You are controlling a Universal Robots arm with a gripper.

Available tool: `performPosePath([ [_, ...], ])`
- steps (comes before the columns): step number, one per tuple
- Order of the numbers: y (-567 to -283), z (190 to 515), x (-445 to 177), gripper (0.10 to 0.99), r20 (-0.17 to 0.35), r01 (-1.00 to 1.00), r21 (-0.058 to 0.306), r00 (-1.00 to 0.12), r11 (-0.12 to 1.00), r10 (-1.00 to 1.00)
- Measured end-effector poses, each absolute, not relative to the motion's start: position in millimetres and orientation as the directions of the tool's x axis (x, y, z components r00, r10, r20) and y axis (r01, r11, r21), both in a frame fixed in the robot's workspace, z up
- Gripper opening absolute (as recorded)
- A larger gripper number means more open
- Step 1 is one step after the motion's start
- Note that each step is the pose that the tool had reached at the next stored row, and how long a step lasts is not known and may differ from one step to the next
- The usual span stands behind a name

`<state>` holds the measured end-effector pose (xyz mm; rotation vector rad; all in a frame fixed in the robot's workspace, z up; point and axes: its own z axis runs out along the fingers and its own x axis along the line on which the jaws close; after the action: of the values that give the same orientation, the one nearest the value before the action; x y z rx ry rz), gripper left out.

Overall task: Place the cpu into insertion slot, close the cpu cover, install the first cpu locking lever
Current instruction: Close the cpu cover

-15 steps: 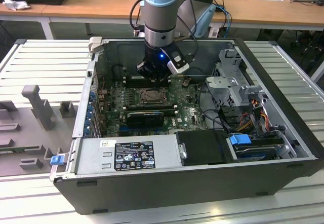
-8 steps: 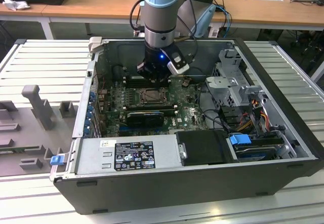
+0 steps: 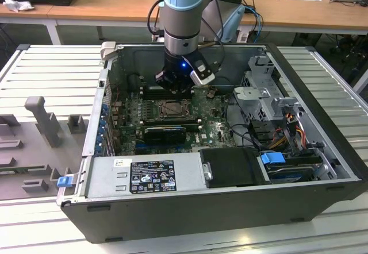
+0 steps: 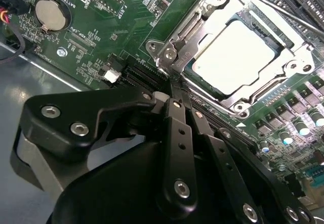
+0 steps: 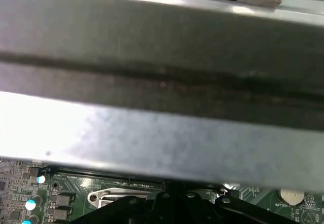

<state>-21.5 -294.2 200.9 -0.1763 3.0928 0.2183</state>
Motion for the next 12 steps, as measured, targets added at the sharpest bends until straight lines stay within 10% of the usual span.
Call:
performPosePath([
  [12,-300,216,-22,0.106,-0.044,-0.116,0.138,-0.993,0.984,-0.111],
])
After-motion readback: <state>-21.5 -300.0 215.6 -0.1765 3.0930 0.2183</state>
